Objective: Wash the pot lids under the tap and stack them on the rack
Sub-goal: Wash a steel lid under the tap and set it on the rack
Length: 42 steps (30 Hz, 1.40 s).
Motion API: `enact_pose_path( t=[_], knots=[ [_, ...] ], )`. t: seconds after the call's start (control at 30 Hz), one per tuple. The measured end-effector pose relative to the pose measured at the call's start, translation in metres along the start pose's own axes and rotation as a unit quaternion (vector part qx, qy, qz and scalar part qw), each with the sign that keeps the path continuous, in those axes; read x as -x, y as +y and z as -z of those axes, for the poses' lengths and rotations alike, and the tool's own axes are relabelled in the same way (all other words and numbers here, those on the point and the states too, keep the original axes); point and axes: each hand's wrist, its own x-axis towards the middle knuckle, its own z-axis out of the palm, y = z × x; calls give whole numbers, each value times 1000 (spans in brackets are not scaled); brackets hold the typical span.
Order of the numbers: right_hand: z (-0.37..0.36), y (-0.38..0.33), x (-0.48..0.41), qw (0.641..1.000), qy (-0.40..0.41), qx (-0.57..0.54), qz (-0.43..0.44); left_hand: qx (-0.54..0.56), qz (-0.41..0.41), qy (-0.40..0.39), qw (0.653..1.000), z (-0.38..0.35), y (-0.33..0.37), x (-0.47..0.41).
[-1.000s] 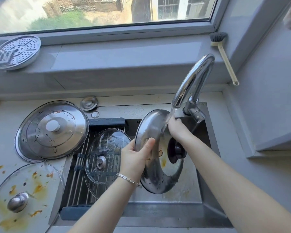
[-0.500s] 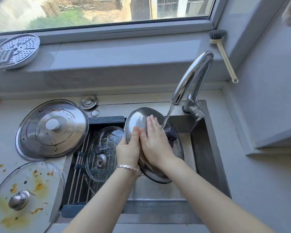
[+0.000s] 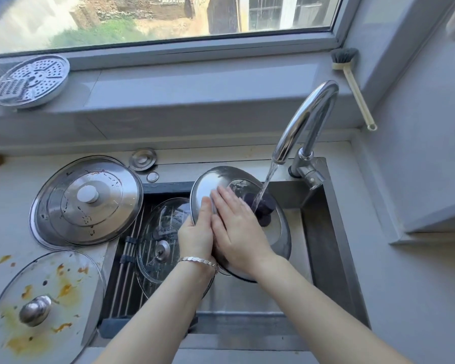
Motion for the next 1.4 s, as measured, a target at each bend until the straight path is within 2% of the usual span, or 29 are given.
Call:
enact_pose_path(
  t=[0.1,0.27,0.3,0.33,0.4,0.47,0.53,0.6,0.73,0.77,0.87,0.9,1.07,1.13,1.2,1.27,1.4],
  knots=[
    [5,-5,-16,1000,-4,12,-17,-14,-10,-14,1000,0,0,1],
    [-11,12,33,989,16,74,125,28,17,14,999,3,9,-9],
    [-13,22,46,988,15,84,132,33,16,24,999,5,11,-13],
    [-13,32,55,991,17,76,112,35,15,32,999,6,13,-13],
    [-6,49,63,999,31,25,1,36,6,43,998,9,14,-14],
    [3,60,56,992,23,-38,-118,43,8,29,999,11,13,-14],
    [10,61,48,983,34,-50,-175,59,14,25,998,11,13,-10],
    [12,50,48,985,36,-29,-168,72,17,32,997,11,11,-13],
    [8,38,60,996,-17,24,-85,45,2,57,997,8,5,-11],
    [8,41,57,994,-13,9,-104,37,0,65,997,7,3,-8],
    [14,51,48,966,7,-76,-248,33,-22,82,996,4,1,0],
    [15,52,50,960,7,-84,-266,36,-29,85,995,2,2,4],
    [3,32,67,989,-37,2,-140,45,-29,104,993,-6,0,18],
    [4,43,58,979,-32,-30,-199,47,-31,113,992,-9,-1,20],
    [13,52,47,943,-30,-106,-315,36,-46,115,992,-8,-3,23],
    [15,51,44,925,-22,-121,-359,33,-58,118,991,-7,-2,24],
    [1,18,58,966,-1,-59,-254,48,-65,110,991,-10,-2,25]
  ],
)
